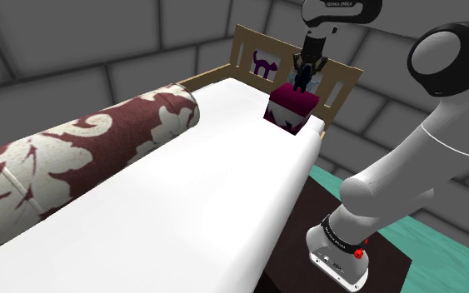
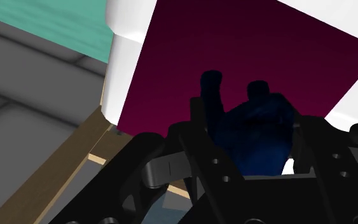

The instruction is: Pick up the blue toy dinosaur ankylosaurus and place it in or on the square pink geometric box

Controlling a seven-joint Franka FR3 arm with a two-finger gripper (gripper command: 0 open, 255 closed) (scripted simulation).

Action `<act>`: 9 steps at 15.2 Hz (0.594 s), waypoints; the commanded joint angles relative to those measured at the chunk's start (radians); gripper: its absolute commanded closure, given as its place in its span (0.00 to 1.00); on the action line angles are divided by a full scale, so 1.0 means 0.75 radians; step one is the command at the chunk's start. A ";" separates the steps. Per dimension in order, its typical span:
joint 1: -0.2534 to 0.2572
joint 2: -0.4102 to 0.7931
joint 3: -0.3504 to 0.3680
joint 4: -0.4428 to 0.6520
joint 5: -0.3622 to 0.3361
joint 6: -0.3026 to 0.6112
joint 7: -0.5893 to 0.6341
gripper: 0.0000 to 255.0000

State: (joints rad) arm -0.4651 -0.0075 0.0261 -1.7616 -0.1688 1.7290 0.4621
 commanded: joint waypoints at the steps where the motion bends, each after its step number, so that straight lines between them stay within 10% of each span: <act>1: -0.002 0.001 -0.002 -0.046 -0.002 0.041 0.007 1.00; 9: -0.004 0.002 -0.001 -0.080 -0.003 0.075 0.012 1.00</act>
State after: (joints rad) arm -0.4656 -0.0118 0.0281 -1.8163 -0.1699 1.7847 0.4709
